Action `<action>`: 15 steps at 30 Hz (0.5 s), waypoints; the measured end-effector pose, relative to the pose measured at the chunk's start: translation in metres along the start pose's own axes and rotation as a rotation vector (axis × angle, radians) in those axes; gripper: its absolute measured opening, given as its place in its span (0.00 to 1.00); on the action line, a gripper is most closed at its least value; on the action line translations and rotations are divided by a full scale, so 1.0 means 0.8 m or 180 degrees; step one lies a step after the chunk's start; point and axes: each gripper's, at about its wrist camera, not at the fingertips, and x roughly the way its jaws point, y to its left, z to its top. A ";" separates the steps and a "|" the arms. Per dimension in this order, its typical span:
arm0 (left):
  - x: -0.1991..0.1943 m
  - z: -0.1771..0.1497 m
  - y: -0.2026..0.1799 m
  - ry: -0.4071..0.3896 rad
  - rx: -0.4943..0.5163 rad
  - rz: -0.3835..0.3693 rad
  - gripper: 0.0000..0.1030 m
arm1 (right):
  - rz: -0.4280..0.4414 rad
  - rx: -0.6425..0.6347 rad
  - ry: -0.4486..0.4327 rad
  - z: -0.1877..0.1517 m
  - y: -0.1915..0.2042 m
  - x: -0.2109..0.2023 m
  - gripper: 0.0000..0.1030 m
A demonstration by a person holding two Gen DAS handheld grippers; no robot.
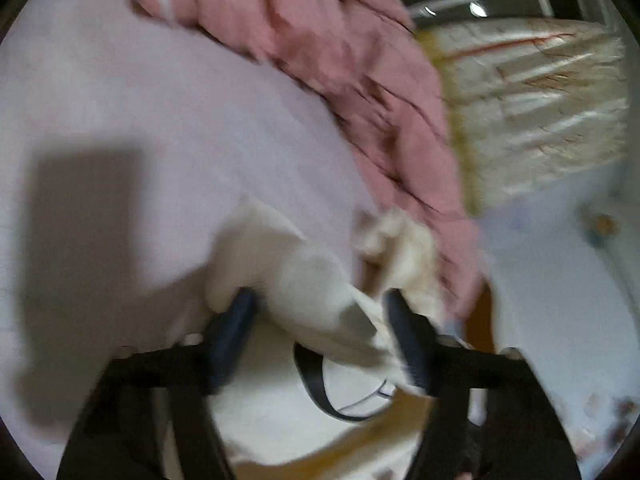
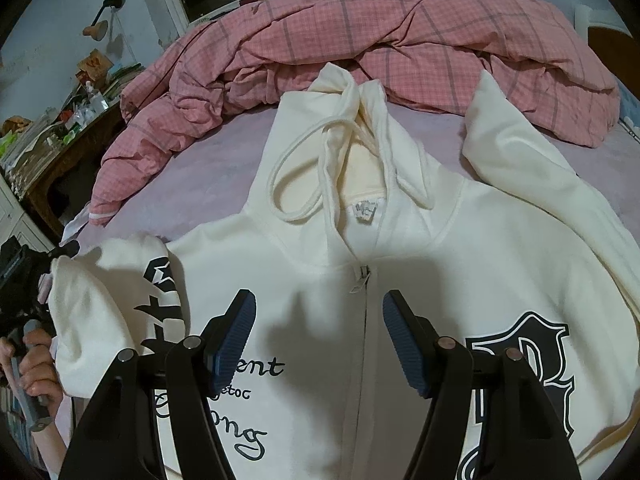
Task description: Fold large clothes
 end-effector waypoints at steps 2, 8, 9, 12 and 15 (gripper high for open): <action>0.004 -0.005 -0.009 -0.0012 0.0136 0.0164 0.33 | -0.0007 0.0002 0.0002 0.000 -0.001 0.001 0.65; -0.060 -0.018 -0.054 -0.1131 0.0741 0.0393 0.12 | -0.0009 0.0040 -0.0047 0.001 -0.004 -0.003 0.65; -0.076 -0.020 -0.060 -0.1376 0.0813 0.0351 0.12 | -0.0003 0.0057 -0.0060 0.002 -0.006 -0.005 0.65; -0.108 -0.034 -0.081 -0.1758 0.1102 0.0244 0.12 | 0.0014 0.0119 -0.0087 0.003 -0.011 -0.009 0.66; -0.101 -0.061 -0.116 -0.1649 0.1528 0.0186 0.12 | -0.0011 0.0171 -0.0170 0.005 -0.015 -0.018 0.66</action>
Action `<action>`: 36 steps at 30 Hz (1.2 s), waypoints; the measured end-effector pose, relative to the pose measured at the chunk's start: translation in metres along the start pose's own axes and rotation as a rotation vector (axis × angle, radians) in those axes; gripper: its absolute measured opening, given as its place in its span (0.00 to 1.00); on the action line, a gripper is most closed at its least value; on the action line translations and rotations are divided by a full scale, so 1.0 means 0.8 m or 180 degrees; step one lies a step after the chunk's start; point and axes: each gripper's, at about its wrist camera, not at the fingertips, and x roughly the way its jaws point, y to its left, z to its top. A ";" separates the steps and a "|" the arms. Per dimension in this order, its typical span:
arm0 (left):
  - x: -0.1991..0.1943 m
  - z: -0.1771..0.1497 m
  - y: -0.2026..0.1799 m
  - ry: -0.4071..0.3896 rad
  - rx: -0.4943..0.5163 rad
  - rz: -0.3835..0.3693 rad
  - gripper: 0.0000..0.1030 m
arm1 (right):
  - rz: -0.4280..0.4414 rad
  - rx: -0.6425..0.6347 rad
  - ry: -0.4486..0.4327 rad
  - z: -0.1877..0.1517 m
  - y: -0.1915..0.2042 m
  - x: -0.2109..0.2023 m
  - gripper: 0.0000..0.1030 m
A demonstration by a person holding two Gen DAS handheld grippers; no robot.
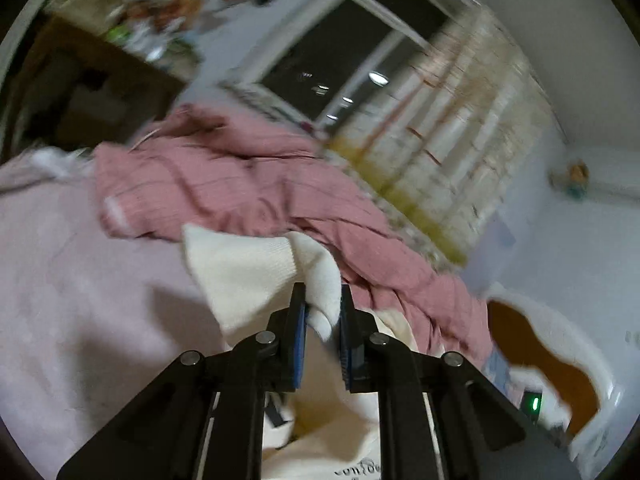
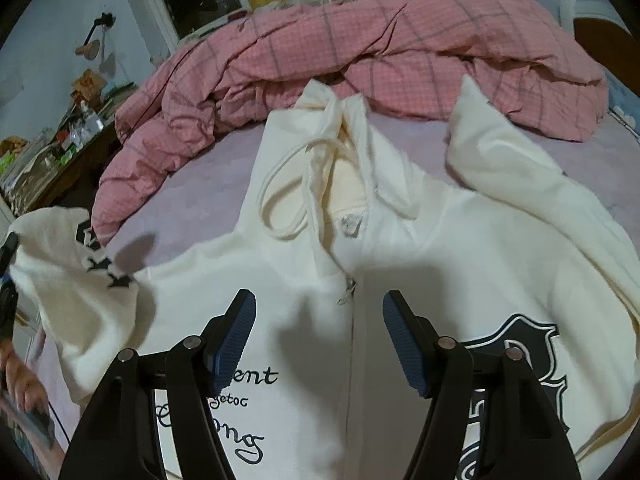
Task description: Fold large clothes
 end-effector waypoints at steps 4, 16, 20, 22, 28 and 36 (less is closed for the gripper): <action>0.039 -0.048 -0.090 0.0591 0.0622 -0.0292 0.13 | -0.0196 -0.0073 -0.0255 0.010 -0.007 -0.029 0.65; 0.129 -0.221 -0.201 0.2948 0.1662 -0.1076 0.72 | 0.0210 0.0337 -0.0137 0.025 -0.063 -0.036 0.71; 0.095 -0.217 -0.222 0.2814 0.1706 -0.1274 0.77 | 0.0213 0.0263 -0.0088 0.022 -0.054 -0.031 0.71; 0.086 -0.210 -0.229 0.2805 0.1686 -0.1541 0.82 | 0.0171 0.0213 -0.0083 0.021 -0.048 -0.029 0.71; 0.094 -0.234 -0.235 0.3155 0.1643 -0.1489 0.87 | 0.0185 0.0156 -0.0152 0.021 -0.048 -0.047 0.71; 0.087 -0.179 -0.191 0.2586 0.1175 -0.1093 0.75 | 0.0281 -0.0063 0.0003 0.014 -0.030 -0.036 0.69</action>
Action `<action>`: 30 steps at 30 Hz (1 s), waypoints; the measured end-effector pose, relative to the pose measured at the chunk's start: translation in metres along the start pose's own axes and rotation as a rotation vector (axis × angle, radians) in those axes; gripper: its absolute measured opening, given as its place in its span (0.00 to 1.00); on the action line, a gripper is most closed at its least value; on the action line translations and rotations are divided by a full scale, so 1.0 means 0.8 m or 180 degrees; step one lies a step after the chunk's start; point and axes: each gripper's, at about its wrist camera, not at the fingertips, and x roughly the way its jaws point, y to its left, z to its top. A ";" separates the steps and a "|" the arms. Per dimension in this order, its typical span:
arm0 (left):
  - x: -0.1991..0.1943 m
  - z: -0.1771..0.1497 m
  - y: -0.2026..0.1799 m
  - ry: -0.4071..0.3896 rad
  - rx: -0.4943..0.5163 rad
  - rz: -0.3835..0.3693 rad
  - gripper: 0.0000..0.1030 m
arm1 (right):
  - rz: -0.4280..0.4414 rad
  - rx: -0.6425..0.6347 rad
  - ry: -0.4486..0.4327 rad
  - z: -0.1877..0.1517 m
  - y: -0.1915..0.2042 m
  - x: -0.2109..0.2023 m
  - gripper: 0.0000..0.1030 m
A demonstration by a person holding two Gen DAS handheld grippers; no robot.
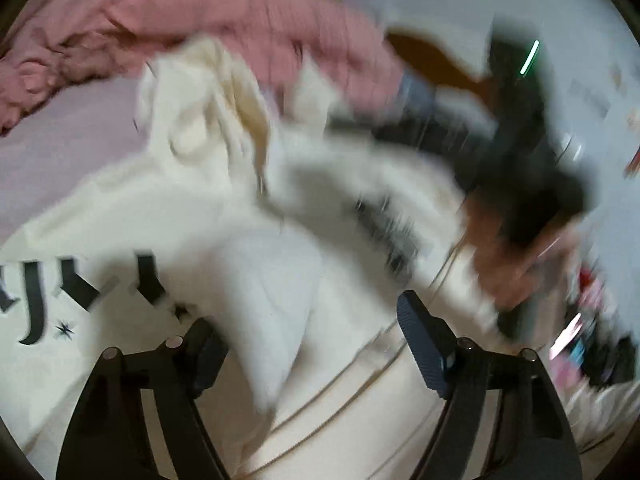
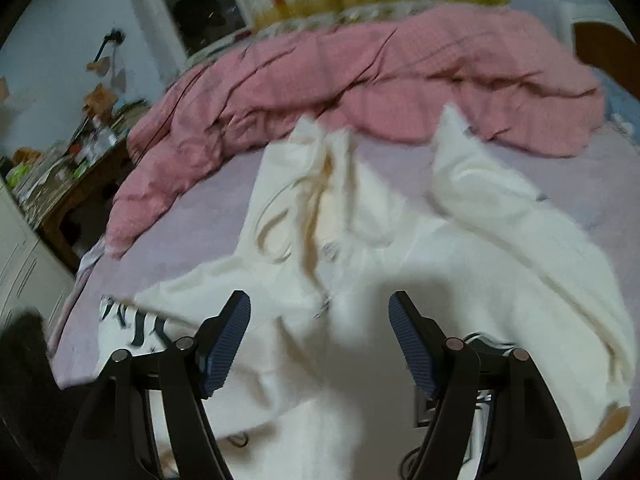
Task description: Fold large clothes
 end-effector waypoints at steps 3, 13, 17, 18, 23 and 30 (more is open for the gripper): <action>-0.033 0.002 0.019 -0.0186 -0.0211 -0.0241 0.76 | 0.0451 -0.0033 0.0302 -0.009 0.010 0.031 0.62; 0.011 -0.002 0.081 0.0142 -0.0887 0.0332 0.76 | 0.0538 0.0187 0.0743 -0.039 0.011 0.106 0.09; -0.009 -0.006 0.089 -0.0030 -0.0986 0.0555 0.76 | 0.0453 -0.0115 -0.0644 -0.025 0.025 0.016 0.08; -0.016 -0.006 0.092 -0.0092 -0.1027 0.0554 0.76 | 0.0423 -0.0175 -0.0918 -0.025 0.026 -0.002 0.08; -0.020 -0.003 0.109 -0.0078 -0.1204 0.0630 0.76 | -0.0268 0.0109 -0.0773 -0.012 -0.009 -0.004 0.23; 0.035 -0.004 0.091 0.0379 -0.0912 0.0820 0.75 | -0.0720 0.0559 -0.0278 0.004 -0.080 -0.007 0.49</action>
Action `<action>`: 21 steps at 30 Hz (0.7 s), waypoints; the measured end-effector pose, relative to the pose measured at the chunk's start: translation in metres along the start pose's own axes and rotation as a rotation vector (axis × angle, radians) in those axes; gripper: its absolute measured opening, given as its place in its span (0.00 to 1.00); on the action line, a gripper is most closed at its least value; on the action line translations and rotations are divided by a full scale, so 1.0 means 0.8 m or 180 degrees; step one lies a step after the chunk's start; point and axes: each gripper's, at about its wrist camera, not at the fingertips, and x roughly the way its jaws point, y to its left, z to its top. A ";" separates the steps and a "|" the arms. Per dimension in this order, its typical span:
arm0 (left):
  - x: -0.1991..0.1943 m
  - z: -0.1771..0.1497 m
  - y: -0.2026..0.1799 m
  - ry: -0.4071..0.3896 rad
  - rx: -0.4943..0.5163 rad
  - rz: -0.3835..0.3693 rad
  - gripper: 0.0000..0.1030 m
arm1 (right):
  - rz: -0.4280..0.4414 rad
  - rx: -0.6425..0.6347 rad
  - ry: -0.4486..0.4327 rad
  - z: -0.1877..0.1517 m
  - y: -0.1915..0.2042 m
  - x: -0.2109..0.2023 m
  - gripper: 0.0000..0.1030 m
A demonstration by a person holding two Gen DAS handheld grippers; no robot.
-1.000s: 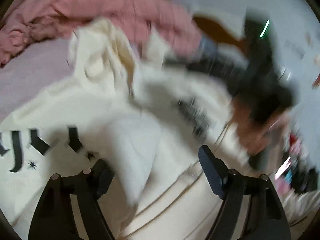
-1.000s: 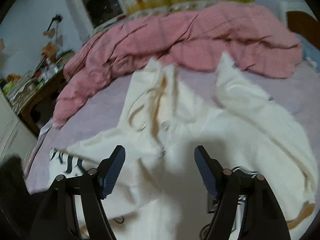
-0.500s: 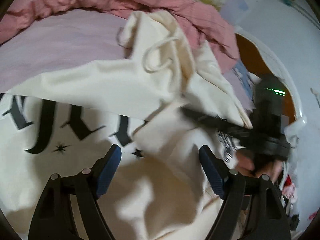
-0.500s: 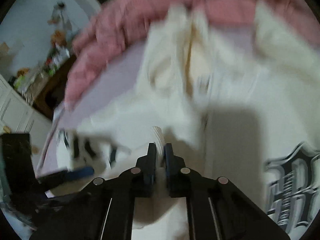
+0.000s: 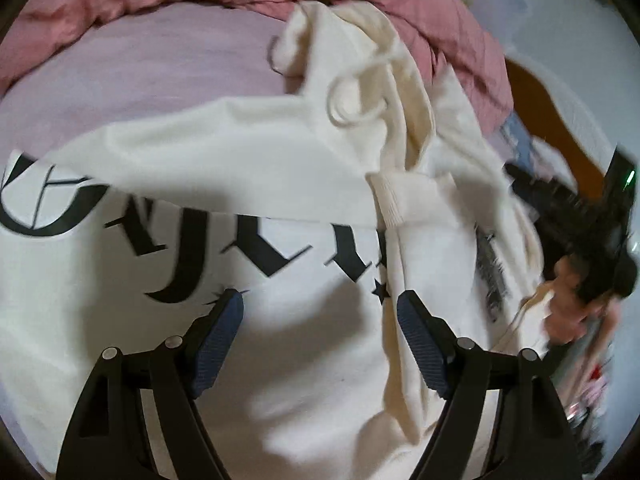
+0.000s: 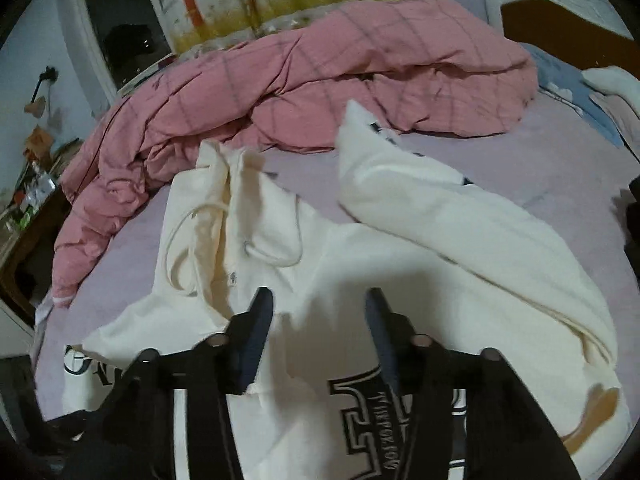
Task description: Fold large clothes
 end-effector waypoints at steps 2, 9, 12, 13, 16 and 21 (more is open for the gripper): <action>0.004 -0.005 -0.019 -0.0010 0.0157 0.0102 0.70 | 0.0036 -0.0080 0.0007 0.008 -0.002 -0.010 0.49; 0.014 -0.009 -0.052 -0.0138 0.0060 -0.0386 0.67 | 0.0315 -0.0244 0.0251 -0.002 0.031 -0.011 0.54; 0.022 -0.011 -0.061 -0.0270 0.0051 -0.0256 0.30 | 0.0315 -0.0236 0.0331 -0.007 0.038 -0.004 0.54; 0.024 -0.013 -0.066 -0.0280 0.0098 -0.0288 0.06 | 0.0298 -0.0291 0.0337 -0.008 0.042 -0.004 0.54; 0.020 -0.022 -0.090 -0.0219 0.0440 -0.0655 0.05 | 0.0257 -0.0463 0.0329 -0.011 0.050 -0.008 0.54; 0.025 -0.066 -0.162 0.0310 0.1482 -0.0705 0.08 | 0.0253 -0.0665 0.0308 -0.014 0.062 -0.023 0.54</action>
